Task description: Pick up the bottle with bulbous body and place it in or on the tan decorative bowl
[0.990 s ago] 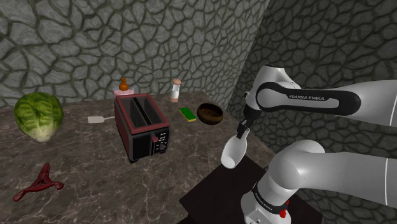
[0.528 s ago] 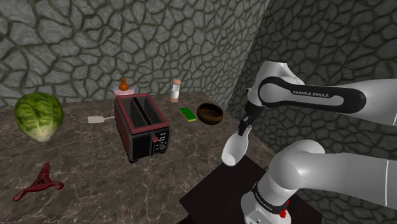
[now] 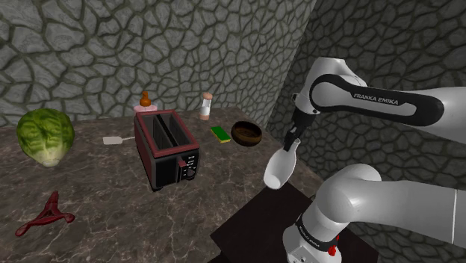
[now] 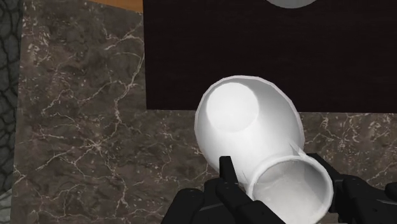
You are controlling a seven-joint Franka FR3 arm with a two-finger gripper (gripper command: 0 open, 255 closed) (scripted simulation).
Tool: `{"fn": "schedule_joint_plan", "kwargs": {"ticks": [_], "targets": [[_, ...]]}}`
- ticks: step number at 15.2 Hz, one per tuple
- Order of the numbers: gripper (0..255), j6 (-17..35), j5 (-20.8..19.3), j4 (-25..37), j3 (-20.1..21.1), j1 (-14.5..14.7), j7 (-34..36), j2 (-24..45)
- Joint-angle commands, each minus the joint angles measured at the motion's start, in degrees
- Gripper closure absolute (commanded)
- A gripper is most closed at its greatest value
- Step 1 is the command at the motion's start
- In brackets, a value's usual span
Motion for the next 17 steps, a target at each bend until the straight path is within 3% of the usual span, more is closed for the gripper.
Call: {"fn": "schedule_joint_plan", "kwargs": {"ticks": [1, 17], "targets": [[255, -1.65, 0.24, 1.53, 0.21, 0.11, -0.08, -0.12], [255, -13.15, 1.92, 14.46, 1.81, 0.96, -0.44, 1.29]]}}
